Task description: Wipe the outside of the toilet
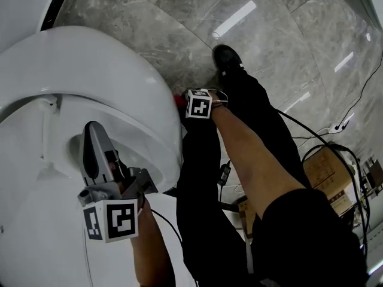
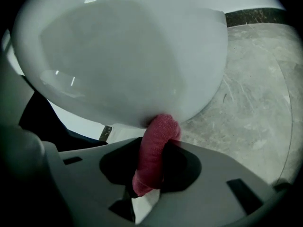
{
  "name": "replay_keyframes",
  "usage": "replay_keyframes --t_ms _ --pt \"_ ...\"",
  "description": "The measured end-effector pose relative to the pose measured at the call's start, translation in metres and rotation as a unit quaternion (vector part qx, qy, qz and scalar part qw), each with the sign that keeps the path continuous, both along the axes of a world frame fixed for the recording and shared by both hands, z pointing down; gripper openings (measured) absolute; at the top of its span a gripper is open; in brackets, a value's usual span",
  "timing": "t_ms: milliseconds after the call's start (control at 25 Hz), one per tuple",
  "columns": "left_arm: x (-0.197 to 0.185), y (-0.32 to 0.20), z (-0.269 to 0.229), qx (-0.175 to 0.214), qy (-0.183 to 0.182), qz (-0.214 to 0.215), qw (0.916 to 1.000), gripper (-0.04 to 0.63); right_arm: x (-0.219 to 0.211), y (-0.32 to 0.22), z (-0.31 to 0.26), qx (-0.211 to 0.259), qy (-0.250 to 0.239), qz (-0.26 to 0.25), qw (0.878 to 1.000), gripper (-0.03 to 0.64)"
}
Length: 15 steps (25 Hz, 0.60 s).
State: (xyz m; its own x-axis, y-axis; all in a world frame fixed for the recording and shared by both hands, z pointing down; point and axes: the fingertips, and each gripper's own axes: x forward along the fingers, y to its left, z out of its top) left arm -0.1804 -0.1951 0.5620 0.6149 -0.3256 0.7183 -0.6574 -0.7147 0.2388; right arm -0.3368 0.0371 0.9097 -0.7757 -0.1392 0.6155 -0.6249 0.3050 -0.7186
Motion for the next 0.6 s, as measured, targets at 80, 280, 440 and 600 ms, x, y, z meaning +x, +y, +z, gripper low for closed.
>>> replay_keyframes --t_ms 80,280,440,600 --pt "0.002 0.000 -0.007 0.002 0.006 0.002 1.0000 0.019 -0.007 0.008 -0.014 -0.005 -0.022 -0.006 1.000 0.126" --pt "0.005 0.008 -0.030 0.005 0.005 0.017 0.9998 0.020 -0.026 0.031 -0.070 -0.018 -0.094 -0.025 0.995 0.124" --pt "-0.008 0.018 -0.030 -0.003 -0.018 0.027 0.9995 0.020 -0.031 0.041 -0.130 -0.033 -0.138 -0.030 0.989 0.126" --pt "-0.019 0.022 -0.046 -0.006 -0.022 0.024 0.9995 0.018 -0.008 0.040 -0.188 -0.019 -0.159 -0.035 0.986 0.126"
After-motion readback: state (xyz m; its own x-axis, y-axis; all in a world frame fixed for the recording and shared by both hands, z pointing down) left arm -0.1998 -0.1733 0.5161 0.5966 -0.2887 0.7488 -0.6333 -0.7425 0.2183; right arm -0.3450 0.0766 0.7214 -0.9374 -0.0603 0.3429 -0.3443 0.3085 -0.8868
